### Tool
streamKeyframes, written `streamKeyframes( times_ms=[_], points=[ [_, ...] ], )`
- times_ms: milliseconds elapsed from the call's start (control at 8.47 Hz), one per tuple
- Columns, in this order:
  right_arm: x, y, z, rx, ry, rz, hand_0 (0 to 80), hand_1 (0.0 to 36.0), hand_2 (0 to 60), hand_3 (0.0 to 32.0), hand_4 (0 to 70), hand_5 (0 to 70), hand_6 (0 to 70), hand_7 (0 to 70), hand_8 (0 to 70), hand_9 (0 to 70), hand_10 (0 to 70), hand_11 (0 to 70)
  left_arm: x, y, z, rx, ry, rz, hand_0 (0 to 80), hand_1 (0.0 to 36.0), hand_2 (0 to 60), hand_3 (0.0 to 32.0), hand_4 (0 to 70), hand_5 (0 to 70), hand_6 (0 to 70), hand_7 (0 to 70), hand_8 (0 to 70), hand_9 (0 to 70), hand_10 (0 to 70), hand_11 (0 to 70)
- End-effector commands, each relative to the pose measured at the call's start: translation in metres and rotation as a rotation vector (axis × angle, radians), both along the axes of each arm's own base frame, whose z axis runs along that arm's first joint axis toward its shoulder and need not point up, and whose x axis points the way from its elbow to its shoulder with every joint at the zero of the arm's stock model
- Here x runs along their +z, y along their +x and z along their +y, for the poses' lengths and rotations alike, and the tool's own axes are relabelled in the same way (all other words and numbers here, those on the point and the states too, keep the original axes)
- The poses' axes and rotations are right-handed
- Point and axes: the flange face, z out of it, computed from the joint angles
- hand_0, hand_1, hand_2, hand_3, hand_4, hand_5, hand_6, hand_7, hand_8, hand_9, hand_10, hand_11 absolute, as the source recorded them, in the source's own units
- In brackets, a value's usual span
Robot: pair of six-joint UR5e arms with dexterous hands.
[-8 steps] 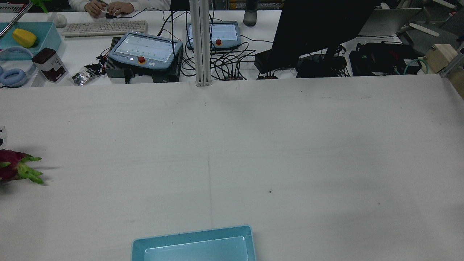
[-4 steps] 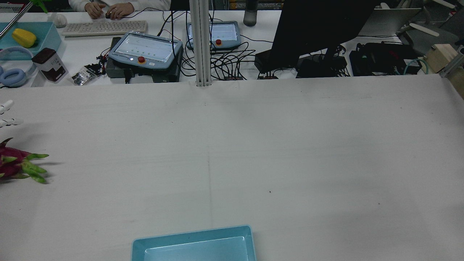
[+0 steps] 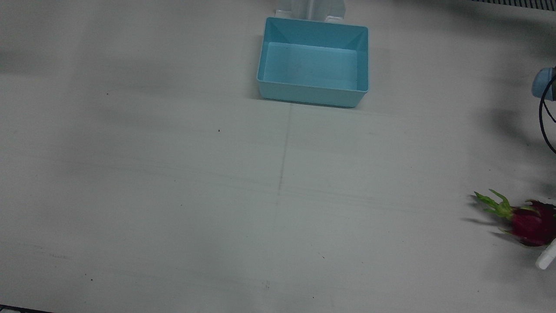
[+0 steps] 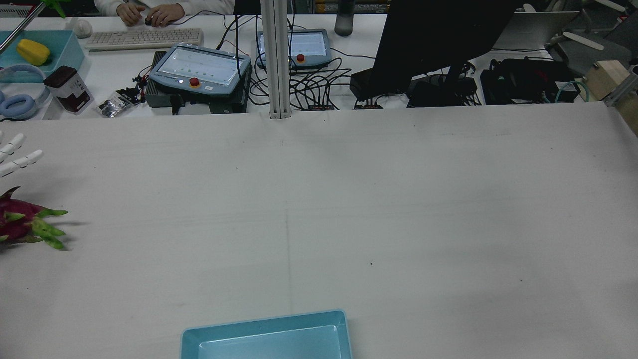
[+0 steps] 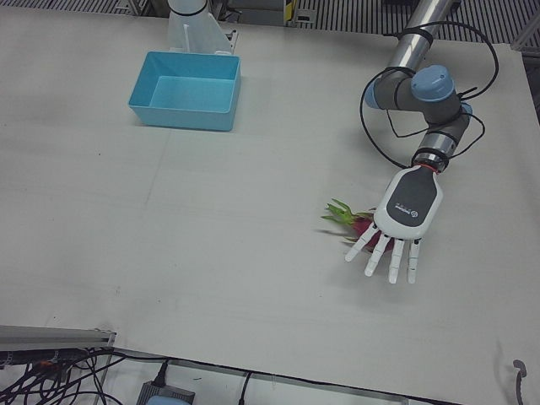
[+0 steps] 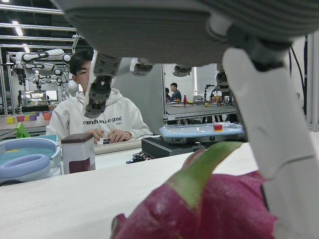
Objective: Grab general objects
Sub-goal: 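Adjust the left hand grip on the dragon fruit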
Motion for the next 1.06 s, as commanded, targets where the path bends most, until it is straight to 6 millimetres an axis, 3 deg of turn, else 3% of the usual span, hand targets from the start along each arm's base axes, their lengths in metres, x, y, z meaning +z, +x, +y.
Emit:
streamKeyframes(
  times_ms=[0, 236, 354, 708, 826, 944],
  points=[
    [0.000, 0.000, 0.000, 0.000, -0.001, 0.000, 0.0, 0.0, 0.0, 0.0, 0.0, 0.0, 0.0, 0.0, 0.0, 0.0, 0.0, 0.0, -0.012, 0.007, 0.018, 0.051, 0.011, -0.040, 46.8, 8.9, 0.0, 32.0, 0.0, 0.0, 0.0, 0.0, 6.2, 0.0, 0.0, 0.0],
    [0.000, 0.000, 0.000, 0.000, -0.001, 0.000, 0.0, 0.0, 0.0, 0.0, 0.0, 0.0, 0.0, 0.0, 0.0, 0.0, 0.0, 0.0, -0.011, 0.016, 0.017, 0.047, 0.036, -0.136, 48.6, 11.9, 0.0, 32.0, 0.0, 0.0, 0.0, 0.0, 6.4, 0.0, 0.0, 0.0],
    [0.000, 0.000, 0.000, 0.000, -0.001, 0.000, 0.0, 0.0, 0.0, 0.0, 0.0, 0.0, 0.0, 0.0, 0.0, 0.0, 0.0, 0.0, 0.004, 0.015, 0.018, 0.044, 0.027, -0.150, 51.9, 19.0, 7.8, 32.0, 0.0, 0.0, 0.0, 0.0, 7.1, 0.0, 0.0, 0.0],
    [0.000, 0.000, 0.000, 0.000, -0.001, 0.000, 0.0, 0.0, 0.0, 0.0, 0.0, 0.0, 0.0, 0.0, 0.0, 0.0, 0.0, 0.0, 0.028, 0.014, 0.020, 0.045, 0.014, -0.160, 53.5, 21.6, 11.5, 31.6, 0.0, 0.0, 0.0, 0.0, 6.6, 0.0, 0.0, 0.0],
    [0.000, 0.000, 0.000, 0.000, -0.001, 0.000, 0.0, 0.0, 0.0, 0.0, 0.0, 0.0, 0.0, 0.0, 0.0, 0.0, 0.0, 0.0, 0.031, 0.014, 0.020, 0.045, 0.013, -0.161, 54.5, 23.8, 15.5, 28.2, 0.0, 0.0, 0.0, 0.0, 6.2, 0.0, 0.0, 0.0],
    [0.000, 0.000, 0.000, 0.000, -0.001, 0.000, 0.0, 0.0, 0.0, 0.0, 0.0, 0.0, 0.0, 0.0, 0.0, 0.0, 0.0, 0.0, 0.031, 0.015, 0.020, 0.048, 0.014, -0.162, 54.1, 22.7, 12.7, 27.8, 0.0, 0.0, 0.0, 0.0, 5.7, 0.0, 0.0, 0.0]
  ],
)
